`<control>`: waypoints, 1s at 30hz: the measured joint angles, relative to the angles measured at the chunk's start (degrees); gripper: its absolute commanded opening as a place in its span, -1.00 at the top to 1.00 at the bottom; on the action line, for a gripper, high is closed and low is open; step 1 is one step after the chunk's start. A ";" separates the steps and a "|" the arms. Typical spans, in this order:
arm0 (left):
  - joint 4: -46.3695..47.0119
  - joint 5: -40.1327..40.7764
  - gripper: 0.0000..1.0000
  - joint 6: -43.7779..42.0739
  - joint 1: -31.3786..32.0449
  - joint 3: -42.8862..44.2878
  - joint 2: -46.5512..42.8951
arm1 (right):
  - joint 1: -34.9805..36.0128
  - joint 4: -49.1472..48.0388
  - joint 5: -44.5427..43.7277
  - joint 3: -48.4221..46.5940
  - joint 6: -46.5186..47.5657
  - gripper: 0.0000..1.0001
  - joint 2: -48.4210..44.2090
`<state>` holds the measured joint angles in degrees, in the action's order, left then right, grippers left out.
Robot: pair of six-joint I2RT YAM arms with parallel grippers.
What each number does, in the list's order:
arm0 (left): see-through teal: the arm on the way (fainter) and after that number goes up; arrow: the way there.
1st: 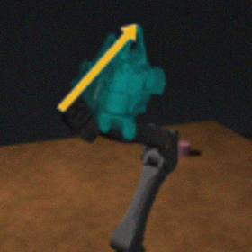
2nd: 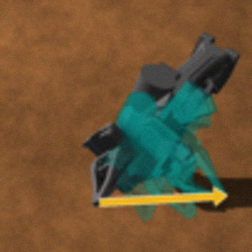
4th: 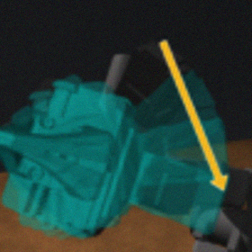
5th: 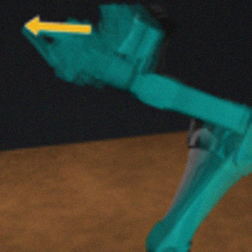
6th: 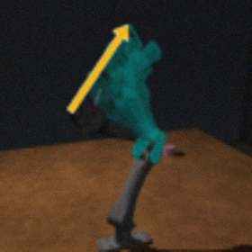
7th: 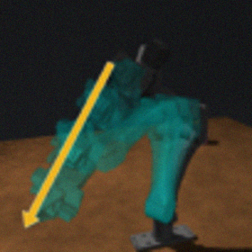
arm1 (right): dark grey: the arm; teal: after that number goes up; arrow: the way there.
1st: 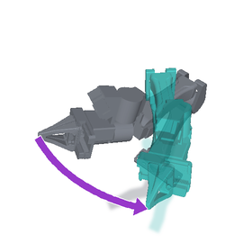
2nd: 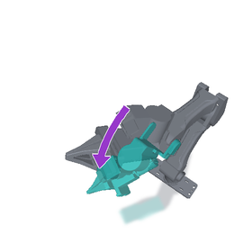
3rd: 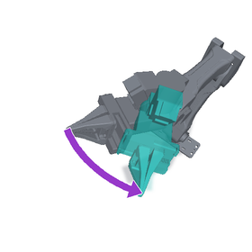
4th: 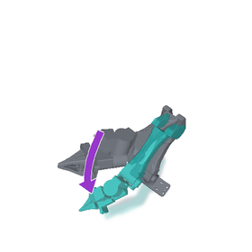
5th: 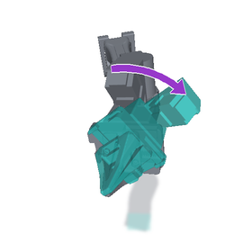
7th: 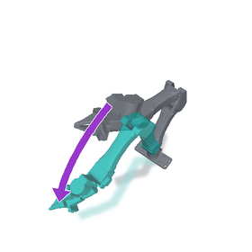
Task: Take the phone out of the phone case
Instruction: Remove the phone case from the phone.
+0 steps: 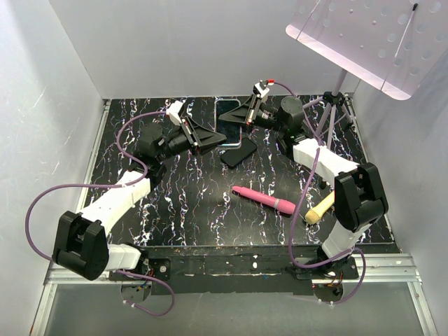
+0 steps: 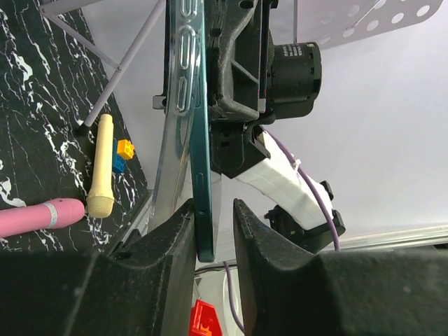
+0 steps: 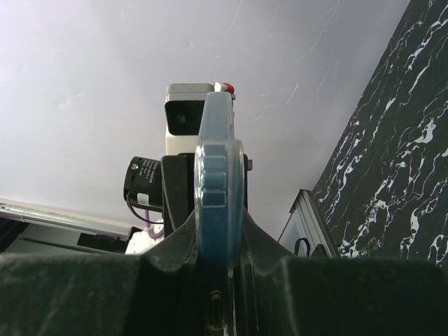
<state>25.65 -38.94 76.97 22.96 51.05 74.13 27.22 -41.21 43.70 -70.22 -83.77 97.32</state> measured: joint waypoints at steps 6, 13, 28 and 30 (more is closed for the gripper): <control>2.38 -2.67 0.62 0.57 -0.61 -0.07 1.88 | -0.04 1.88 0.96 -0.57 1.51 0.97 0.00; 6.58 -5.44 1.00 2.23 -1.29 -0.90 4.11 | -0.07 11.06 2.34 -4.22 7.98 0.72 -0.11; 4.57 -2.40 1.00 4.66 -4.42 -1.73 -0.79 | 0.66 21.35 12.41 -2.56 16.50 -0.39 -7.17; 2.71 -1.86 1.00 5.03 -4.55 -1.73 -1.86 | -0.72 20.94 13.57 -0.59 16.52 -0.34 -9.05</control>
<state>28.36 -40.80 82.00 18.41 49.32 72.27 26.50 -20.27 57.28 -70.81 -67.24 88.27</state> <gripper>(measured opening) 0.099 0.691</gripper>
